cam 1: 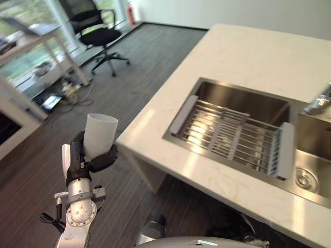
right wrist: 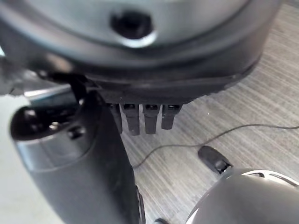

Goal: Place the dishes in the dishwasher.

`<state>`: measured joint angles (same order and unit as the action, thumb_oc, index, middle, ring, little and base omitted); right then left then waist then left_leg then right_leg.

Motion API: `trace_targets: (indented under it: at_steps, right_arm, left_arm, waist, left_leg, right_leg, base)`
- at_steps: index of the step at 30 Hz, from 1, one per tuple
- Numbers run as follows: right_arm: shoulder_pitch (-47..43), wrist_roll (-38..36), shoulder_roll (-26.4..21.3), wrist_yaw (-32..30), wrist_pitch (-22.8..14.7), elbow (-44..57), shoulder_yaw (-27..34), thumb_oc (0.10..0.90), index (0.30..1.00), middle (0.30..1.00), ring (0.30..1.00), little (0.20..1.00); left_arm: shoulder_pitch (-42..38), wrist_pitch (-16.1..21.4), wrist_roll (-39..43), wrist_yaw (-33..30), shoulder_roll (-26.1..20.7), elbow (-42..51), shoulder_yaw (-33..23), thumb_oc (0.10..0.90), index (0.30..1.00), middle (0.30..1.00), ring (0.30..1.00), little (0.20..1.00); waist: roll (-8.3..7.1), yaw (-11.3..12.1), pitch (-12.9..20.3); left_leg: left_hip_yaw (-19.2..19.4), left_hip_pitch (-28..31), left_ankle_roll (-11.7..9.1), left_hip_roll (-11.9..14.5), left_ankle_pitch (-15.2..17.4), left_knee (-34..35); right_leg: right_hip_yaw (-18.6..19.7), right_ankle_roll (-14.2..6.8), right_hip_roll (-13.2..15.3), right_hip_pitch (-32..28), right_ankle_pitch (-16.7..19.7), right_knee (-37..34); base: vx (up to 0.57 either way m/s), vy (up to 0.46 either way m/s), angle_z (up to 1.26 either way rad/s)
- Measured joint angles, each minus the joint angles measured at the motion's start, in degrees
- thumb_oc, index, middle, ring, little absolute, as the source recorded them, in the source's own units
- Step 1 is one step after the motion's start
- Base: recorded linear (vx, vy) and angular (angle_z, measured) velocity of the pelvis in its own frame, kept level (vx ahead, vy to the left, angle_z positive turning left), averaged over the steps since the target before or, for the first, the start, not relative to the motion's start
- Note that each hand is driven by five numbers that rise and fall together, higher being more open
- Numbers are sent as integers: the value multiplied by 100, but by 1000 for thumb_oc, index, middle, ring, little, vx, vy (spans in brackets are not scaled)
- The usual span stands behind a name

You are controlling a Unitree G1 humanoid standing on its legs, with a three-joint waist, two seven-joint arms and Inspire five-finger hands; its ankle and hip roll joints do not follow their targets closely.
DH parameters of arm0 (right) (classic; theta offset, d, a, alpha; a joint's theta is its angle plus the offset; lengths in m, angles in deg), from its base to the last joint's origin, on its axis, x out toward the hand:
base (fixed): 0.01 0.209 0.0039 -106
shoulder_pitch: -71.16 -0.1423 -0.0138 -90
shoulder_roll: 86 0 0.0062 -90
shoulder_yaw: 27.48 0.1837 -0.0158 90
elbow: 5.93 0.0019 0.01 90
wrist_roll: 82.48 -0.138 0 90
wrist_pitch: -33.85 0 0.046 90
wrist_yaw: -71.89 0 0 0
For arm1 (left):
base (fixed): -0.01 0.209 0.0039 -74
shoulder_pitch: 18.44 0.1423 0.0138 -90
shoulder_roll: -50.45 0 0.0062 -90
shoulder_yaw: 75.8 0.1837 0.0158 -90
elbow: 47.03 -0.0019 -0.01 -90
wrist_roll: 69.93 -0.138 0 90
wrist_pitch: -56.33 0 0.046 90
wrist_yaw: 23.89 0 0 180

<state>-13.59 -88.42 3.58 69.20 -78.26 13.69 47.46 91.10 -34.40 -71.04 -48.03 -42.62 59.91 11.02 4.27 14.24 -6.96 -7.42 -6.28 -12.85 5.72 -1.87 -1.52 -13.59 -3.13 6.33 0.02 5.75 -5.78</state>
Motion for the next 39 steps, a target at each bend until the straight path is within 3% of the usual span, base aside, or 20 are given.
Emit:
trace_targets:
  at_steps: [2,3,4,7,9,13,17,18,20,21,22,23,24,25,26,28,30,33,35,39]
  right_arm:
    - [-68,96,-190,32,23,-64,126,800,900,900,900,900]
    - [-77,125,82,104,79,-83,334,800,900,900,900,900]
    - [-245,128,157,102,85,-267,413,800,900,900,900,900]
    - [-267,129,181,122,209,-347,697,800,900,900,900,900]
    - [-23,83,25,53,215,-208,805,800,900,900,900,900]
    - [306,18,-380,31,414,25,774,800,900,900,900,900]
    - [375,7,-61,-14,519,-246,938,800,900,900,900,900]
    - [312,80,15,30,487,-256,1133,800,900,900,900,900]
    - [232,146,551,-7,519,-182,964,800,900,900,900,900]
    - [-11,135,732,-46,634,-297,1021,800,900,900,900,900]
    - [69,148,645,-64,622,-225,851,800,900,900,900,900]
    - [92,201,433,25,566,-228,733,800,900,900,900,900]
    - [-10,210,585,22,591,-212,827,800,900,900,900,900]
    - [12,183,669,28,559,13,924,800,900,900,900,900]
    - [294,109,718,-13,558,417,882,800,900,900,900,900]
    - [177,67,662,108,474,423,770,800,900,900,900,900]
    - [50,70,663,115,342,442,455,800,900,900,900,900]
    - [-82,85,753,148,294,491,392,800,900,900,900,900]
    - [-39,-88,803,212,290,340,403,800,900,900,900,900]
    - [-300,-152,658,261,284,72,486,800,900,900,900,900]
  left_arm:
    - [-277,65,-8,-39,71,-13,151,400,300,300,300,300]
    - [-976,130,-126,-28,-149,-6,253,400,300,300,300,300]
    - [-1258,156,-141,-17,-160,-8,263,400,300,300,300,300]
    - [-1490,170,-184,1,-156,-85,286,400,300,300,300,300]
    - [-1373,302,-189,3,-140,-70,277,400,300,300,300,300]
    - [-2166,301,-176,248,321,-156,529,400,300,300,300,300]
    - [-2412,383,-178,382,137,-32,698,400,300,300,300,300]
    - [-2406,373,-179,339,166,-102,539,400,300,300,300,300]
    - [-2464,358,-175,319,-4,-159,162,400,300,300,300,300]
    - [-1984,428,-170,362,-38,-174,-98,400,300,300,300,300]
    - [-1771,341,-162,376,19,-331,-31,400,300,300,300,300]
    - [-1597,236,-149,452,202,-362,70,400,300,300,300,300]
    - [-1451,220,-145,478,171,-312,101,400,300,300,300,300]
    - [-1512,195,-128,457,247,-322,220,400,300,300,300,300]
    - [-1757,149,-115,436,257,-357,685,400,300,300,300,300]
    - [-1841,246,-121,524,-15,-159,1257,400,300,300,300,300]
    - [-1916,294,-123,717,-422,-129,1532,400,300,300,300,300]
    - [-1796,286,-120,729,-621,-128,1358,400,300,300,300,300]
    - [-1798,289,-119,755,-625,-132,1313,400,300,300,300,300]
    - [-1784,283,-114,859,-371,-216,1247,400,300,300,300,300]
  waist:
    - [318,3,-34]
    - [20,-576,-129]
    - [-155,-624,-251]
    - [-402,-675,-273]
    - [-286,-809,-102]
    - [-141,-1640,102]
    - [-423,-1615,387]
    - [-419,-1621,379]
    - [-1030,-1627,478]
    - [-1143,-1386,482]
    - [-1026,-1328,526]
    - [-638,-1280,569]
    - [-837,-1179,538]
    - [-812,-1268,343]
    - [-714,-1624,204]
    - [-686,-1462,12]
    - [-813,-1628,60]
    - [-1066,-1625,97]
    - [-1178,-1706,217]
    - [-905,-1590,190]
  left_leg:
    - [745,-328,276,320,466,79]
    - [1324,-705,18,330,920,335]
    - [1269,-623,238,297,392,284]
    - [1579,-83,14,539,311,-985]
    - [1798,1020,-249,957,293,-739]
    - [3553,1467,-140,1537,-343,-300]
    - [3410,1357,197,839,127,231]
    - [3288,1321,296,896,266,195]
    - [3455,389,317,835,622,-1284]
    - [3079,-111,457,1039,996,-2583]
    - [3080,-279,466,922,1167,-2327]
    - [2972,-253,860,831,764,-1383]
    - [2721,-64,1147,432,817,-1246]
    - [2524,-32,1136,158,717,-1192]
    - [1811,-108,1271,-80,715,-1187]
    - [1454,80,1428,-149,601,-733]
    - [1163,313,1309,-121,238,-76]
    - [1084,743,1341,-327,298,333]
    - [709,1106,1069,-377,392,549]
    - [1107,1307,582,7,456,423]
  right_leg:
    - [-274,-36,-80,527,-332,1036]
    - [-672,385,-106,541,-769,1033]
    - [-852,398,2,516,-780,969]
    - [-1264,453,181,13,-445,602]
    - [-1516,314,157,-280,-373,462]
    - [-2687,10,703,-522,-241,757]
    - [-3082,-170,1629,-281,-89,1475]
    - [-3052,-239,1467,-284,-224,1325]
    - [-3166,528,1422,-312,801,579]
    - [-3124,669,1511,-499,1318,475]
    - [-3026,505,1722,-515,1408,737]
    - [-3046,369,1857,-538,1455,1202]
    - [-2588,47,2152,-440,1441,1646]
    - [-1746,145,2420,-414,1806,2300]
    - [-142,378,2172,-278,2217,2842]
    - [1386,-923,1299,291,-230,2966]
    - [1213,-668,322,786,-825,2144]
    - [892,-256,-28,1287,-629,1606]
    - [1400,78,-313,1212,45,1031]
    - [1314,253,-637,645,40,580]
  base:
    - [-232,-163,184]
    - [-278,-82,284]
    - [-227,-52,245]
    - [-175,31,68]
    - [-301,155,88]
    - [-237,287,162]
    - [-125,364,117]
    - [-22,455,91]
    - [33,497,90]
    - [77,313,35]
    - [129,394,31]
    - [215,598,61]
    - [246,611,95]
    - [221,479,210]
    - [164,342,256]
    - [85,178,178]
    - [173,105,146]
    - [155,24,87]
    - [0,0,112]
    - [285,-169,17]
